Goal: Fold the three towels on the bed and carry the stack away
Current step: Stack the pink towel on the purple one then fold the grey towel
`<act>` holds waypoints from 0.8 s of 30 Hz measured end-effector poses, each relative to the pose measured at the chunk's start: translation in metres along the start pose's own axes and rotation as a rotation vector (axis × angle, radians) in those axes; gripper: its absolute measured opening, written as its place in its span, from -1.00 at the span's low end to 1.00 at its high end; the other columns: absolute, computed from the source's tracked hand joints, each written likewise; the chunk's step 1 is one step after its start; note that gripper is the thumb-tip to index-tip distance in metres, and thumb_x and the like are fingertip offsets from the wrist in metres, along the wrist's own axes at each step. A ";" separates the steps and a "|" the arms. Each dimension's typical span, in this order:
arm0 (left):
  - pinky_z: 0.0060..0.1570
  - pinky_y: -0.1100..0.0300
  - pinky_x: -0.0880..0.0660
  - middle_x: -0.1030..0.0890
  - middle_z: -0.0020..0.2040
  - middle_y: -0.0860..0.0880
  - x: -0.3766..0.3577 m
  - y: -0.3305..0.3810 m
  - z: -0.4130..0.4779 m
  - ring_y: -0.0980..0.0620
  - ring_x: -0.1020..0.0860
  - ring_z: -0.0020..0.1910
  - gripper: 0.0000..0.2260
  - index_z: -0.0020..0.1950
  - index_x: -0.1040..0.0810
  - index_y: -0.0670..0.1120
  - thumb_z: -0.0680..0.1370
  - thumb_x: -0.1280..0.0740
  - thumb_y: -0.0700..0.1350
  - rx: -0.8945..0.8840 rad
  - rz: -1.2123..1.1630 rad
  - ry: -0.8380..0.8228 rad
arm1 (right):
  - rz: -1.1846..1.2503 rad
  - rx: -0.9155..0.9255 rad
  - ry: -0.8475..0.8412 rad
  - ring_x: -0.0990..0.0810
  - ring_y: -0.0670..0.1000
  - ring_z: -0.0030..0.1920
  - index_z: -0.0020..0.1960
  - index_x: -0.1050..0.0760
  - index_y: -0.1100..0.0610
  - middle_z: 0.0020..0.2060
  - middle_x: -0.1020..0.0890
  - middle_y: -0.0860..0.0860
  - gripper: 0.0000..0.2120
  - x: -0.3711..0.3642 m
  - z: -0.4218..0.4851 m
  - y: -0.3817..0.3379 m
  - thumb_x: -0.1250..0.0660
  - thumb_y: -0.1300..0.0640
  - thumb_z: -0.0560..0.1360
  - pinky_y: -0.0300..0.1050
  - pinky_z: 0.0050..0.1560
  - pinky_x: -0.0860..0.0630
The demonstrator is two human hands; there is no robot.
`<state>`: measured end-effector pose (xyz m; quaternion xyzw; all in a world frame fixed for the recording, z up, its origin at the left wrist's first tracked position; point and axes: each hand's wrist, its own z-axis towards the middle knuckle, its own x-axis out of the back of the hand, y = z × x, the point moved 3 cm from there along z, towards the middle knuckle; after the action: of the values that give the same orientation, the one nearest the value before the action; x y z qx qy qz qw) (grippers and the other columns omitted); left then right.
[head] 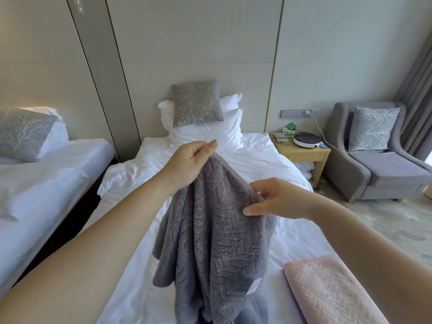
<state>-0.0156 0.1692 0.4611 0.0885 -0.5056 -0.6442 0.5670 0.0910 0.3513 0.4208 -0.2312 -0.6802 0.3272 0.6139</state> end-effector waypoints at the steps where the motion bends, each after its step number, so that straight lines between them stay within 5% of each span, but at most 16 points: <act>1: -0.33 0.38 -0.24 -0.19 -0.43 0.15 0.001 0.001 0.000 0.13 -0.22 -0.37 -0.45 -0.20 -0.42 -0.31 0.50 -0.14 0.22 0.000 -0.010 -0.007 | -0.045 0.007 0.023 -0.64 0.06 -0.05 -0.02 -0.57 -0.08 -0.11 -0.68 0.01 -0.75 0.000 -0.001 -0.002 -0.44 -0.13 0.35 0.06 0.09 -0.55; 4: -0.37 0.36 -0.20 -0.22 -0.43 0.16 0.003 0.002 -0.003 0.16 -0.21 -0.41 -0.56 -0.33 -0.37 -0.09 0.49 -0.19 0.26 -0.019 -0.084 -0.058 | -0.205 0.158 0.174 -0.54 -0.21 -0.19 -0.02 -0.46 -0.11 -0.19 -0.58 -0.21 -0.88 -0.003 0.001 -0.020 -0.35 0.06 0.48 -0.36 -0.14 -0.41; 9: -0.17 0.47 -0.40 -0.60 -0.24 0.22 0.016 -0.001 -0.009 0.28 -0.53 -0.24 -0.74 -0.09 -0.56 0.15 0.31 -0.55 0.09 0.006 -0.002 -0.281 | -0.539 0.199 0.429 -0.44 0.01 -0.21 -0.06 -0.42 0.00 -0.22 -0.48 -0.07 -0.88 0.001 0.001 -0.040 -0.30 0.07 0.42 -0.05 -0.21 -0.40; 15: -0.10 0.51 -0.36 -0.62 -0.18 0.22 0.027 -0.003 -0.012 0.30 -0.54 -0.17 -0.82 -0.14 -0.61 0.22 0.46 -0.46 -0.10 -0.066 0.067 -0.220 | -0.577 0.180 0.339 -0.47 0.05 -0.23 -0.34 -0.32 0.06 -0.26 -0.44 -0.06 -0.68 0.007 0.006 -0.035 -0.41 0.00 0.41 -0.06 -0.19 -0.42; 19: -0.01 0.50 -0.39 -0.66 -0.07 0.19 0.042 -0.009 -0.018 0.28 -0.58 -0.03 -0.85 -0.02 -0.65 0.12 0.50 -0.42 -0.12 0.024 -0.120 -0.205 | -0.387 0.109 0.222 -0.51 -0.02 -0.13 -0.26 -0.51 0.20 -0.11 -0.54 -0.09 -0.75 0.007 0.006 -0.015 -0.48 0.05 0.40 -0.31 -0.12 -0.36; 21: 0.02 0.45 -0.42 -0.66 -0.03 0.16 0.047 -0.015 -0.021 0.24 -0.58 0.01 -0.83 0.00 -0.65 0.12 0.50 -0.40 -0.14 0.096 -0.165 -0.249 | -0.188 0.114 0.256 -0.56 -0.04 -0.11 -0.24 -0.59 0.11 -0.08 -0.56 -0.06 -0.91 0.009 0.005 -0.015 -0.50 0.16 0.38 -0.30 0.00 -0.45; 24: 0.13 0.36 -0.45 -0.65 0.06 0.09 0.051 -0.026 -0.024 0.17 -0.56 0.09 -0.69 0.03 -0.63 0.08 0.53 -0.30 -0.33 0.205 -0.148 -0.253 | 0.007 0.144 0.410 -0.57 -0.05 -0.18 -0.29 -0.56 -0.09 -0.18 -0.59 -0.02 -0.75 0.016 0.003 -0.023 -0.51 0.25 0.34 -0.25 -0.05 -0.51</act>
<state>-0.0335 0.1102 0.4532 0.1011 -0.6281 -0.6352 0.4378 0.0878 0.3472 0.4485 -0.2510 -0.5153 0.3232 0.7530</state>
